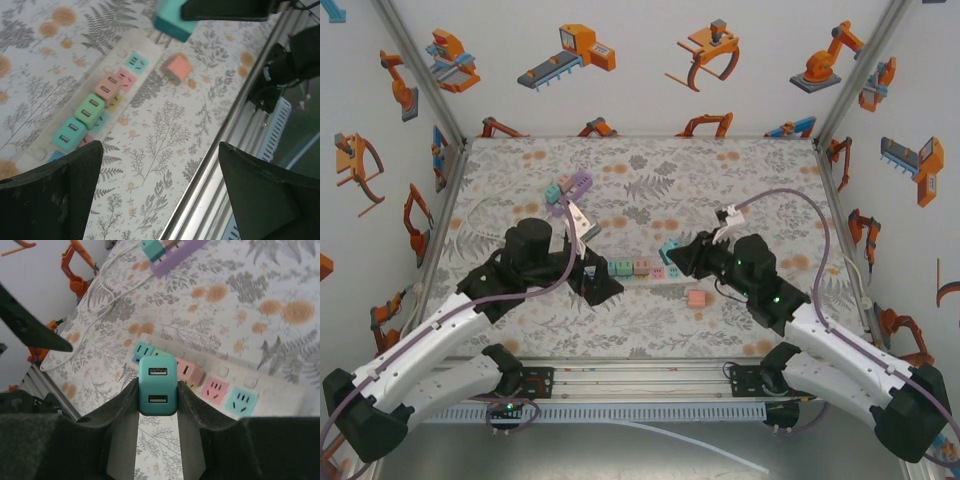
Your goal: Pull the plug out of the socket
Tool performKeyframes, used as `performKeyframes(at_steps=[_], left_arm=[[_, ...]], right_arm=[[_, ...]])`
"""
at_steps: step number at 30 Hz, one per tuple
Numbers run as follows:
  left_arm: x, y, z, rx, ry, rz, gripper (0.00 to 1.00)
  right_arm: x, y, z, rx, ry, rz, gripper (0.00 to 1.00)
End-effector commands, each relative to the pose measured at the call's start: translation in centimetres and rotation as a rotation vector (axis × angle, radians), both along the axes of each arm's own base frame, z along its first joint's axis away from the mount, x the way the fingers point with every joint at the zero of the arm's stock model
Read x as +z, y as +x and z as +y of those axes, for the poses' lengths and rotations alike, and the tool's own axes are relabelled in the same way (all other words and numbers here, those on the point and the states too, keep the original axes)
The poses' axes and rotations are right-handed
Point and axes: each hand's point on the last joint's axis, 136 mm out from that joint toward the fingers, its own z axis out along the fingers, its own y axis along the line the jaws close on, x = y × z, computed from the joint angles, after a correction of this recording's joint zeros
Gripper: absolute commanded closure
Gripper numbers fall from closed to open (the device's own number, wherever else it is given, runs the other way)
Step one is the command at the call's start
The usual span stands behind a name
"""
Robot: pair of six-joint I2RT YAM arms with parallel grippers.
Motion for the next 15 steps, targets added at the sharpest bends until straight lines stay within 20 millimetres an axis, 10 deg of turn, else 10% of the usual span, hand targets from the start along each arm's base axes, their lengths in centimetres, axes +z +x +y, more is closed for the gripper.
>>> performKeyframes(at_steps=[1, 15], left_arm=[[0.4, -3.0, -0.8, -0.180, -0.013, -0.075, 0.07], [-0.2, -5.6, -1.3, -0.312, 0.001, -0.079, 0.03]], right_arm=[[-0.5, 0.2, -1.2, -0.186, 0.118, 0.052, 0.99], [-9.5, -1.8, -0.3, -0.398, -0.013, 0.133, 0.99]])
